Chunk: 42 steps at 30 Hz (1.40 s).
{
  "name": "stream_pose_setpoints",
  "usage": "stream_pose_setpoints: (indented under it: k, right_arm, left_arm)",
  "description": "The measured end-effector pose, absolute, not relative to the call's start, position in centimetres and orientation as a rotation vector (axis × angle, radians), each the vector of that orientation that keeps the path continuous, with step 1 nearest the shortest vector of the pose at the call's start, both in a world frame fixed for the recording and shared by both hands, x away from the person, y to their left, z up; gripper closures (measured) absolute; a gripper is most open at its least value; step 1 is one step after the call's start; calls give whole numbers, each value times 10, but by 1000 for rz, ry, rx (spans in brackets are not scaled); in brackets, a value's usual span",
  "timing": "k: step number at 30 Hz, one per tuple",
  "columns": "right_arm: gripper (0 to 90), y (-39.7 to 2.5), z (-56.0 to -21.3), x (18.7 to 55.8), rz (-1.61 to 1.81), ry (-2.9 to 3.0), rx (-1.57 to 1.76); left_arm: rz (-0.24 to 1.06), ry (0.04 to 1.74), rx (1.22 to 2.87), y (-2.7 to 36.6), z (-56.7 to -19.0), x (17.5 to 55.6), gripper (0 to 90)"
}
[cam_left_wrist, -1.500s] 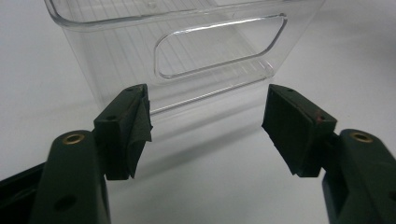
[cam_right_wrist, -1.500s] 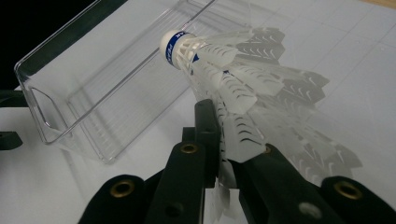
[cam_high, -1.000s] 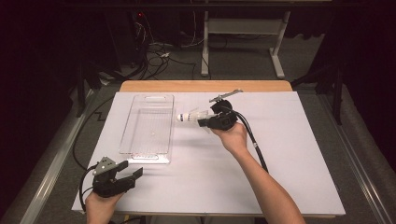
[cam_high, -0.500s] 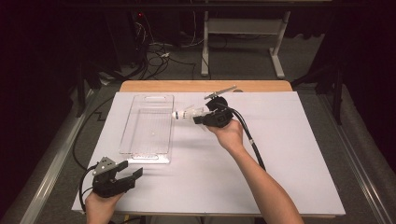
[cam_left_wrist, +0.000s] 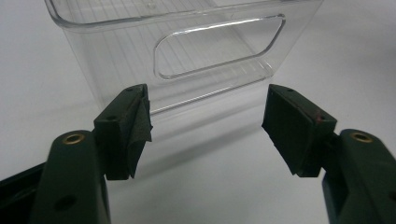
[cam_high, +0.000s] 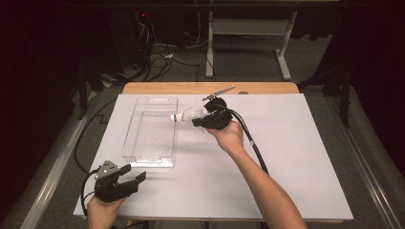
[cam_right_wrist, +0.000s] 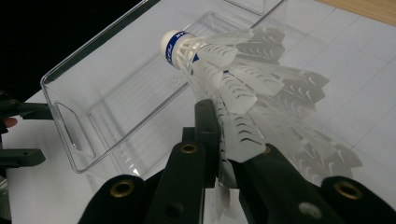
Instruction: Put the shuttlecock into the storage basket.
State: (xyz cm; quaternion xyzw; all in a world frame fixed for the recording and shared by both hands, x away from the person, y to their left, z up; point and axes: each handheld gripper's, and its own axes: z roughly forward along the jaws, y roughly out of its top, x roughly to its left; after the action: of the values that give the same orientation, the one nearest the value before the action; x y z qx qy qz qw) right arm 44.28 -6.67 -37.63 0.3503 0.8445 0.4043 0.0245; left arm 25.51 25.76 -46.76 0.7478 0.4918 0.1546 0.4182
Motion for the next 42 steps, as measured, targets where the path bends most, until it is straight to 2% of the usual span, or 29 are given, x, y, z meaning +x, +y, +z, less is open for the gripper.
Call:
stream_pose_setpoints:
  k: [42]
  right_arm:
    - [893,-29,-374,458,1239,2640,1064]
  left_arm:
    - [383,1233,1872,259,-467,255,331]
